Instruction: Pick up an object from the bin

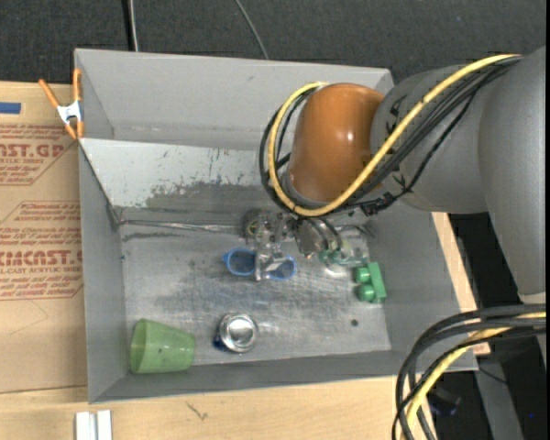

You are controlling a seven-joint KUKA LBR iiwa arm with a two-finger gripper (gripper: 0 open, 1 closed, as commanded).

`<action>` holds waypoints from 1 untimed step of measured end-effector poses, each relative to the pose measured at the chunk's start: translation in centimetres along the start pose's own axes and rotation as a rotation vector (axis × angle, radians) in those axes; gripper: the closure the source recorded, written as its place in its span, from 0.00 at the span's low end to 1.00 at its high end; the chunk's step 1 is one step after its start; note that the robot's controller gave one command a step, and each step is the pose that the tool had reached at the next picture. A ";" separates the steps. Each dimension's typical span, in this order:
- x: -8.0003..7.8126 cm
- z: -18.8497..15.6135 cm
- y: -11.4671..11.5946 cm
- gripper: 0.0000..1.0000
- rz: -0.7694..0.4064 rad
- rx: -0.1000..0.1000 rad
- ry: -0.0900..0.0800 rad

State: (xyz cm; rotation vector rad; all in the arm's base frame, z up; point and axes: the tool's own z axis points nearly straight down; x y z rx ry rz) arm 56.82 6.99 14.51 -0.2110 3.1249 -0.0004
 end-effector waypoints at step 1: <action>2.5 -10.7 -0.5 1.00 0.017 0.000 -0.001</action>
Offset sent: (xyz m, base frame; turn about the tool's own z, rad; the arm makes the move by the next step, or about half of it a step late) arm -0.0265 -0.0091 0.1022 0.0177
